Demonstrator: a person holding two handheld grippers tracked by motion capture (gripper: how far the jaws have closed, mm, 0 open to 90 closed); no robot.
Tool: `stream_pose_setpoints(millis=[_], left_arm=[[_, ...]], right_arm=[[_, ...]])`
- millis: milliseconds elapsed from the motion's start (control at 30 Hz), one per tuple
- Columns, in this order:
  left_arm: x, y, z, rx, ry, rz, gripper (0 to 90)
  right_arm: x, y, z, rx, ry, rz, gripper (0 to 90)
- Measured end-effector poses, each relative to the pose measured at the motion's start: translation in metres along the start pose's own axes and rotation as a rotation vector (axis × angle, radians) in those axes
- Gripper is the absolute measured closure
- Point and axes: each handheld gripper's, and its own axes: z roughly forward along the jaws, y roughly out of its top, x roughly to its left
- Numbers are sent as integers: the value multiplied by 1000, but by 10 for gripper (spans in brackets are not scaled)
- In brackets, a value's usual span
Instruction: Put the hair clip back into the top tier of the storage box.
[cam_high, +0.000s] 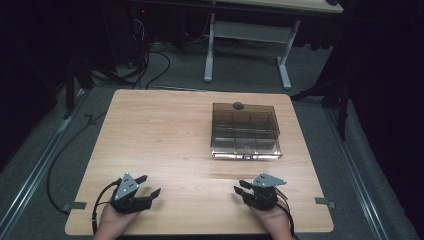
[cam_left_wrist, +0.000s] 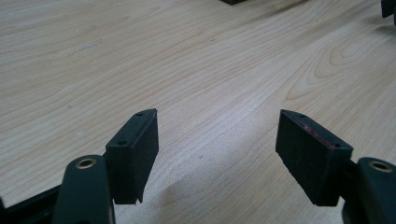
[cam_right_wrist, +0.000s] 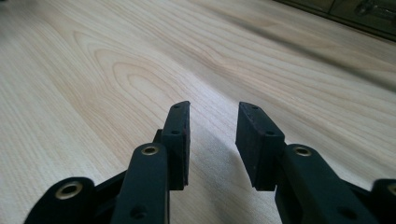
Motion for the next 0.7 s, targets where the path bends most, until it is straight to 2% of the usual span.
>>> stream_pose_setpoints(millis=[67,367,700], left_arm=[[0,0,0,1,2,-1,306],[0,0,0,1,-2,2,306],[-1,0,0,2,-1,5,306]], right_arm=[[1,0,1,1,-5,-18,651],[3,0,0,6,-21,-22,639],[-5,-2,-15,-14,-61,11,625]])
